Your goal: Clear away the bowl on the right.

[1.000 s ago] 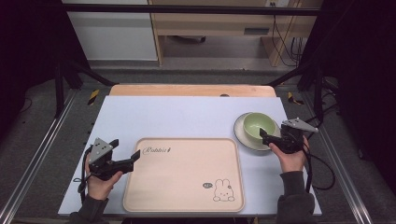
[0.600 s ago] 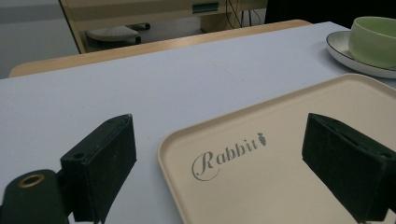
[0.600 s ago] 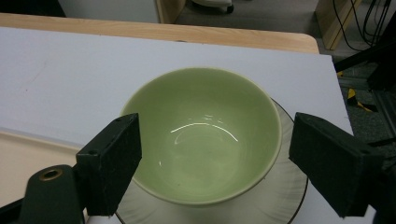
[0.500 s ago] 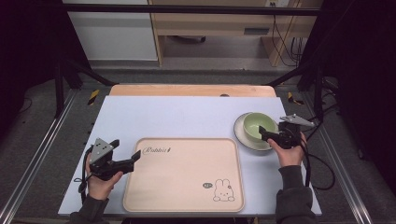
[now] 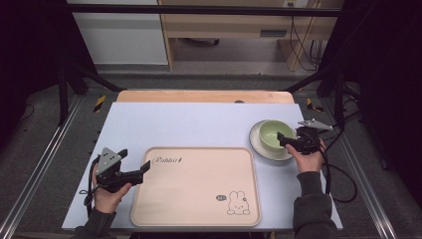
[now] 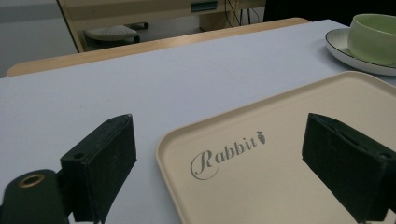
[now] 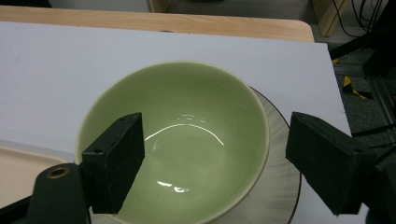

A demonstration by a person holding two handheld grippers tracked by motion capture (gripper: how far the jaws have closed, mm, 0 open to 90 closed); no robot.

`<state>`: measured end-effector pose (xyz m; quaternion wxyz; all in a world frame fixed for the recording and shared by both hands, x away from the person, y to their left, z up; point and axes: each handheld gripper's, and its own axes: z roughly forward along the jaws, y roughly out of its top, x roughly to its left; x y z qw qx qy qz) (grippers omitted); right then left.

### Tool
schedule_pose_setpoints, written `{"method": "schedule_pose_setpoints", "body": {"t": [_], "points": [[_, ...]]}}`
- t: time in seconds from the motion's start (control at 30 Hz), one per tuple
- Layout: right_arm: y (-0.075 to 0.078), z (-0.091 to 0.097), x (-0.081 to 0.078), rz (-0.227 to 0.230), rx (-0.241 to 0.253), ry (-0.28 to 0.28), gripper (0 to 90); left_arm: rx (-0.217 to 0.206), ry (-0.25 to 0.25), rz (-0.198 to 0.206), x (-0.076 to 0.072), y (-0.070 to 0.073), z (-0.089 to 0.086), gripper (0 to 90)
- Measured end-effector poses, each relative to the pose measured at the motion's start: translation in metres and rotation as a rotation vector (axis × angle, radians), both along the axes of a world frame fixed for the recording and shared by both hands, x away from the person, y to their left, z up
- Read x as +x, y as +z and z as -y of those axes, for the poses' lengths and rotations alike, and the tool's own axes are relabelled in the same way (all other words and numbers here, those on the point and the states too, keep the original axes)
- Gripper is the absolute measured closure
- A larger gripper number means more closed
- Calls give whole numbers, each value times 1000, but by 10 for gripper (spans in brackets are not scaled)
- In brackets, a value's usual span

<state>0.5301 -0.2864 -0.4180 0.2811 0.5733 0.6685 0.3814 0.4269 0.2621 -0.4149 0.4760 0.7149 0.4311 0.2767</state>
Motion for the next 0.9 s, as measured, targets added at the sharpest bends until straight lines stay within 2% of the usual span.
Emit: {"method": "schedule_pose_setpoints", "body": {"t": [0.4, 0.53, 0.9], "points": [[-7, 6, 9, -30, -3, -25, 213, 3, -3, -1, 0, -1, 1, 97], [-12, 9, 15, -67, 8, -47, 237, 6, -7, -3, 0, -1, 2, 98], [-22, 12, 23, -132, 11, -47, 298, 7, -10, -6, 1, -2, 3, 99]]}}
